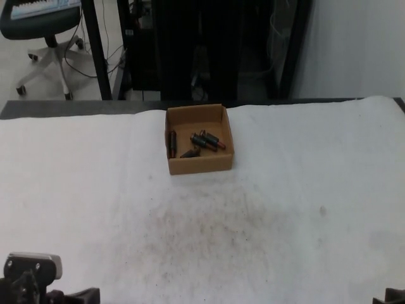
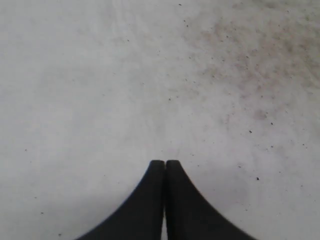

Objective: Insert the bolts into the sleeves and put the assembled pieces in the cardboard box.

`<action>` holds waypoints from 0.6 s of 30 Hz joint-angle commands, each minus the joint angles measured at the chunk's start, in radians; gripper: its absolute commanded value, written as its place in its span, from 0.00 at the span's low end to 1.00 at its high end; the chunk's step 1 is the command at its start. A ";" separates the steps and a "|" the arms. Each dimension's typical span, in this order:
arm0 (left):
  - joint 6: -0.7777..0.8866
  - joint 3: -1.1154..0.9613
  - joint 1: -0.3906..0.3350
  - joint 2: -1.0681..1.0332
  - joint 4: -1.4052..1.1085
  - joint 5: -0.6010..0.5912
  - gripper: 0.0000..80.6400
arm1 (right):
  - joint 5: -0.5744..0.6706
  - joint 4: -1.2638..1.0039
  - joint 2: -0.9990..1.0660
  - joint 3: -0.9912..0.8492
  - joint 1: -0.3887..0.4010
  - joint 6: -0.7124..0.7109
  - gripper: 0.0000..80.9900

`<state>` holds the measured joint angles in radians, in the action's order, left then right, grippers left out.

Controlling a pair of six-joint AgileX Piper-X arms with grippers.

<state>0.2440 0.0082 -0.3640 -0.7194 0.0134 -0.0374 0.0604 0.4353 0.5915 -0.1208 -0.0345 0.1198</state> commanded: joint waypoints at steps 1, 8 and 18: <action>0.004 -0.008 -0.001 0.004 0.002 -0.011 0.00 | -0.002 0.002 -0.003 -0.002 0.002 0.069 0.01; 0.004 -0.008 -0.001 0.004 -0.003 -0.011 0.00 | -0.002 0.002 -0.003 -0.002 0.002 0.068 0.01; 0.004 -0.008 -0.012 0.030 -0.003 -0.009 0.00 | -0.002 0.002 -0.003 -0.002 0.002 0.068 0.01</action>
<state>0.2461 0.0082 -0.3666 -0.7158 0.0154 -0.0470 0.0604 0.4353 0.5915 -0.1208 -0.0330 0.1836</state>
